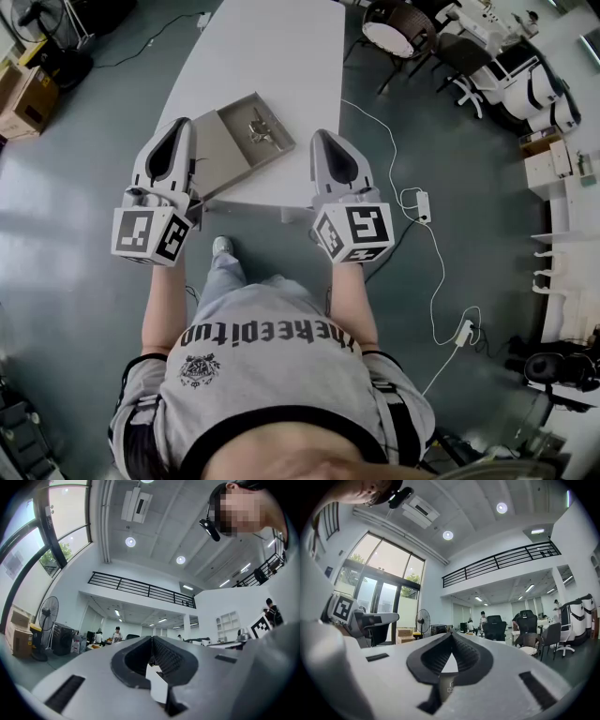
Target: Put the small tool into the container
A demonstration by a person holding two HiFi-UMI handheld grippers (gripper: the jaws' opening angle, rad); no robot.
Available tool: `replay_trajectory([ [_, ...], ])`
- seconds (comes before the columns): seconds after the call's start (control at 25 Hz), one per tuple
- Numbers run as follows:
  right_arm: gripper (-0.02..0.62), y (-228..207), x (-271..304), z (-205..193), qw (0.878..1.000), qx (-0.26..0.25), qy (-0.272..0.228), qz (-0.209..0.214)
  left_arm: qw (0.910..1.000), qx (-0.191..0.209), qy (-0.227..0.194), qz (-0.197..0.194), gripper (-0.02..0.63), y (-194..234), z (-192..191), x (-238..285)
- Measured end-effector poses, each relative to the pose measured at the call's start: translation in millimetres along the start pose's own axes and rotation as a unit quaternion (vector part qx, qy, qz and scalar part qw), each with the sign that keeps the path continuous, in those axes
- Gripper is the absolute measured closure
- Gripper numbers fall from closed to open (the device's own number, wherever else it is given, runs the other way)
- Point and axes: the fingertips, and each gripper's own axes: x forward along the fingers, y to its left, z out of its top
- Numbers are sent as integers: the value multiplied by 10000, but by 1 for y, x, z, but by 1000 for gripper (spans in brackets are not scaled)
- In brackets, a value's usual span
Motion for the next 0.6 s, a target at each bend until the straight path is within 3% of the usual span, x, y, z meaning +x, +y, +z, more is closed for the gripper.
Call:
replay_trajectory([
  [0.6,601,-11,-34,11,9998,-15,-212,4,10000,31,-70,46,592,-34,2,-12],
])
